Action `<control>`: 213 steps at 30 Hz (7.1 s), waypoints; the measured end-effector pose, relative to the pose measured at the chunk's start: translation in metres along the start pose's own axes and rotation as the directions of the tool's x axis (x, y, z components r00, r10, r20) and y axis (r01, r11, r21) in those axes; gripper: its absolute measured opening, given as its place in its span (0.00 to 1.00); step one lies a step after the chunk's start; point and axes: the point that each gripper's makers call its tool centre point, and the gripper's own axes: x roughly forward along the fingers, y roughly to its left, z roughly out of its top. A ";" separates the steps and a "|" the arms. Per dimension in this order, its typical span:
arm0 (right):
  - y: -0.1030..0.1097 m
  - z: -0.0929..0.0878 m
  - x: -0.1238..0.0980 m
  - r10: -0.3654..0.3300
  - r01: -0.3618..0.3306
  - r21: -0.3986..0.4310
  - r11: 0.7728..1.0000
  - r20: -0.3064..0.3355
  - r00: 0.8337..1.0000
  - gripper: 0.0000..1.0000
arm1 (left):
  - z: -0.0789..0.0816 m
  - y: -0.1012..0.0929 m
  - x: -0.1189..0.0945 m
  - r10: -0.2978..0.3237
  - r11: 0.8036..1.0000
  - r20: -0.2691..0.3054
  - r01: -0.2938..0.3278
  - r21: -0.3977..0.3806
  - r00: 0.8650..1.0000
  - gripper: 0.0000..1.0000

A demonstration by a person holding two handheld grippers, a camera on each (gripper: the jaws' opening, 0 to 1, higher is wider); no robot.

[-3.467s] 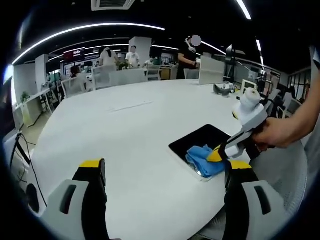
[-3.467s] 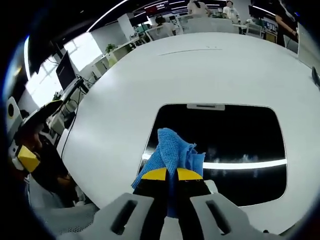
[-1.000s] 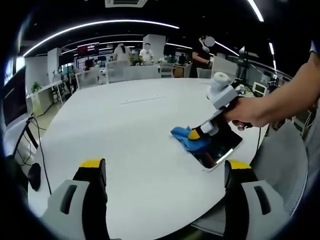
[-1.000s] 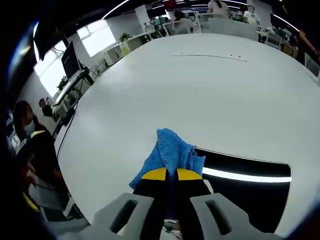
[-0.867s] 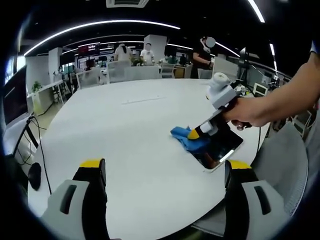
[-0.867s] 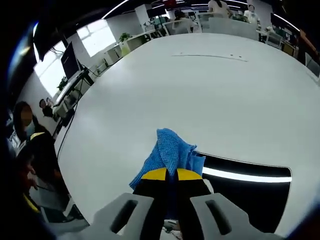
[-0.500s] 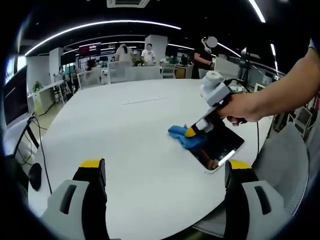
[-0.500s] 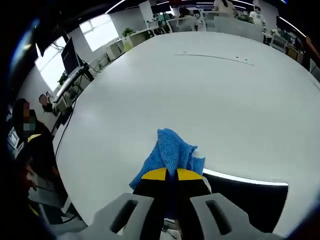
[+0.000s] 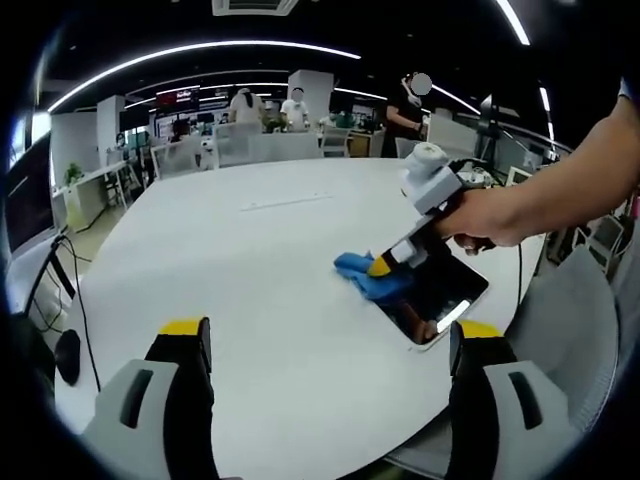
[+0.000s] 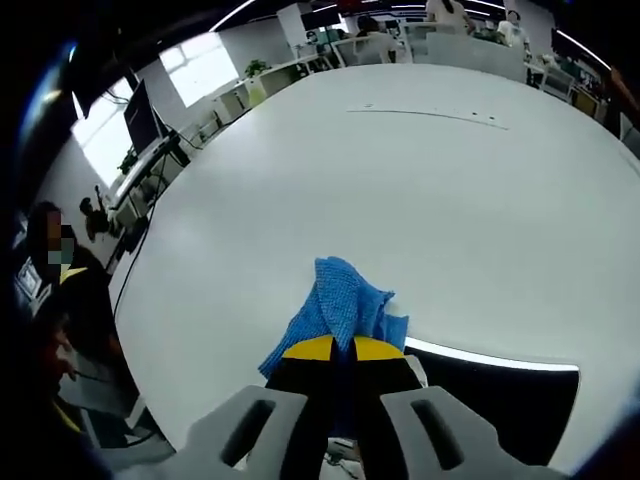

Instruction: Wipe the mirror surface with the cleaning cloth until all visible marks leave the cleaned area.

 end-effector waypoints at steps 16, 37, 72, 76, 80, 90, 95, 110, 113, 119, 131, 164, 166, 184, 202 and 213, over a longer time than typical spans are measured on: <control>-0.015 -0.006 -0.009 -0.015 0.015 0.005 1.000 0.005 1.000 0.00 | -0.003 -0.006 0.002 -0.011 1.000 -0.007 0.011 0.007 1.000 0.98; -0.041 -0.011 -0.018 -0.037 0.036 0.037 0.999 0.006 0.999 0.00 | 0.001 -0.013 0.006 -0.040 0.999 -0.012 0.041 0.024 0.999 0.99; -0.046 -0.028 -0.031 -0.071 0.070 0.063 0.996 0.014 0.997 0.00 | -0.002 -0.018 0.021 -0.063 0.998 -0.020 0.063 0.023 0.998 0.99; -0.043 -0.035 -0.035 -0.066 0.065 0.074 0.995 0.006 0.998 0.00 | 0.004 -0.024 0.026 -0.076 0.997 -0.022 0.077 0.032 0.997 0.99; -0.041 -0.037 -0.036 -0.072 0.071 0.069 0.995 0.011 0.997 0.00 | 0.005 -0.033 0.027 -0.095 0.994 -0.008 0.095 0.046 0.995 0.99; -0.031 -0.058 -0.046 -0.071 0.070 0.082 0.994 0.013 0.997 0.00 | 0.006 -0.038 0.023 -0.079 0.997 0.005 0.079 0.005 0.997 0.99; -0.027 -0.064 -0.050 -0.077 0.075 0.080 0.994 0.031 0.997 0.00 | 0.002 -0.049 0.017 -0.087 0.995 -0.003 0.087 0.040 0.996 0.99; -0.019 -0.080 -0.059 -0.041 0.040 0.098 0.994 0.010 0.999 0.00 | 0.006 -0.054 0.021 -0.048 0.998 0.006 0.048 0.032 0.999 0.99; -0.018 -0.082 -0.059 -0.034 0.034 0.092 0.995 0.008 0.999 0.00 | 0.005 -0.058 0.025 -0.059 0.997 -0.006 0.059 0.053 0.998 0.99; -0.017 -0.084 -0.061 -0.025 0.024 0.102 0.994 0.013 1.000 0.00 | 0.002 -0.063 0.034 -0.082 0.993 -0.014 0.083 0.080 0.997 0.99; -0.012 -0.092 -0.064 -0.014 0.014 0.074 0.997 -0.001 1.000 0.00 | 0.012 -0.066 0.034 -0.073 0.995 0.012 0.072 0.072 0.997 0.99; -0.002 -0.107 -0.071 0.008 -0.007 0.035 0.999 -0.021 1.000 0.00 | 0.009 -0.053 0.015 0.001 0.999 0.049 -0.004 0.042 0.999 0.99; -0.002 -0.107 -0.072 0.006 -0.006 0.033 0.999 -0.021 1.000 0.00 | 0.010 -0.053 0.014 0.004 0.999 0.049 -0.006 0.048 0.999 0.99; -0.022 -0.113 -0.082 -0.003 0.004 0.043 0.999 -0.011 1.000 0.00 | 0.009 -0.055 0.008 0.022 0.999 0.062 -0.024 0.037 0.998 0.99; -0.044 -0.120 -0.092 -0.015 0.016 0.064 0.998 -0.013 1.000 0.00 | 0.011 -0.053 0.006 0.034 0.999 0.072 -0.036 0.023 0.997 0.99; -0.043 -0.118 -0.091 -0.022 0.023 0.051 0.998 -0.019 1.000 0.00 | 0.006 -0.053 0.002 0.032 0.999 0.062 -0.034 0.029 0.998 0.99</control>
